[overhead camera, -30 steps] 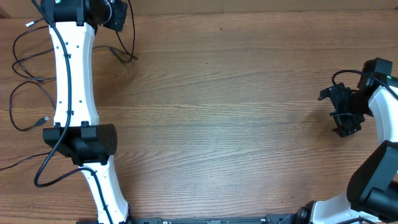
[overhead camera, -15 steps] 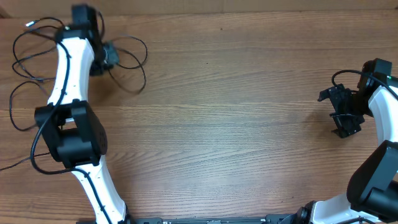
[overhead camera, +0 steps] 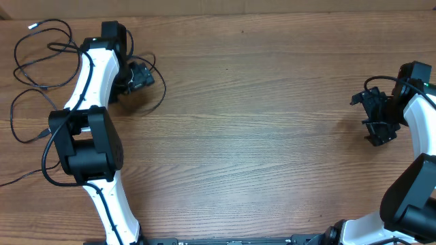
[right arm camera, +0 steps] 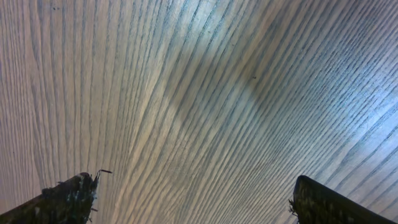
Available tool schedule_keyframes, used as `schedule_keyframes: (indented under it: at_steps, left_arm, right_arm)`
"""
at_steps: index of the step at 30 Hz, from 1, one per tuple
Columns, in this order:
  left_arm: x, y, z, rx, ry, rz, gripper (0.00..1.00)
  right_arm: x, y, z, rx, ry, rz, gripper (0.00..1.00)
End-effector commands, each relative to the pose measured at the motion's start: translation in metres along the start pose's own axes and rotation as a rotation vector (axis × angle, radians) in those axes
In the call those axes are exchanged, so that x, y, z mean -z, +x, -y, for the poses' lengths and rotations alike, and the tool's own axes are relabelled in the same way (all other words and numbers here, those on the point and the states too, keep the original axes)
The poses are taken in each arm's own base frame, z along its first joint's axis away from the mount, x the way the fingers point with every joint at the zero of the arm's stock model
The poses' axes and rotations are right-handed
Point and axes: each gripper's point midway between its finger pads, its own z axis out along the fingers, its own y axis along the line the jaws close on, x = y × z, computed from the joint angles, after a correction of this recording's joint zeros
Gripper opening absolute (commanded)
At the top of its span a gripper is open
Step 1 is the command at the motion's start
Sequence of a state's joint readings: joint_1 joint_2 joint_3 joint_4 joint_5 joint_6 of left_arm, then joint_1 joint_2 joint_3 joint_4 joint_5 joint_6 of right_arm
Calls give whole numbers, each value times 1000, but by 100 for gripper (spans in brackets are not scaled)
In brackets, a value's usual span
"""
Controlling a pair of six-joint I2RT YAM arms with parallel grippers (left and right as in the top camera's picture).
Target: Untangle cables
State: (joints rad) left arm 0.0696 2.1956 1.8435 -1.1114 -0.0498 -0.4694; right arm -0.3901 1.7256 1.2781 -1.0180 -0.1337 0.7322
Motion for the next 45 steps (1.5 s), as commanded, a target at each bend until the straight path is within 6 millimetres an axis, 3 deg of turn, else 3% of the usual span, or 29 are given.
schedule_keyframes:
  at_steps: [1,5,9,14,23,32,35,40,45]
  left_arm:
    - [48,-20,3,12,25,86,99]
    - [126,-38,7,22,102,243,100]
    - [217,-28,-3,5,184,424,100]
    - [266,0,-13,-35,241,484,99]
    - [254,49,-15,-102,273,503,99]
    - [237,129,-58,-86,387,724,100]
    - [241,163,-77,-73,414,773,99]
    - [251,188,-94,-68,426,807,100]
    - [234,207,-102,-76,389,719,99]
  right_arm:
    - [6,-4,-8,12,-22,19,100]
    - [6,-4,-8,12,-22,19,100]
    - [6,-4,-8,12,-22,19,100]
    - [6,-4,-8,12,-22,19,100]
    - [6,-4,-8,12,-22,19,100]
    - [6,-4,-8,12,-22,19,100]
    - [6,-4,-8,12,-22,19,100]
    - [6,-4,-8,12,-22,19,100]
    - [6,-4,-8,12,-22,19,100]
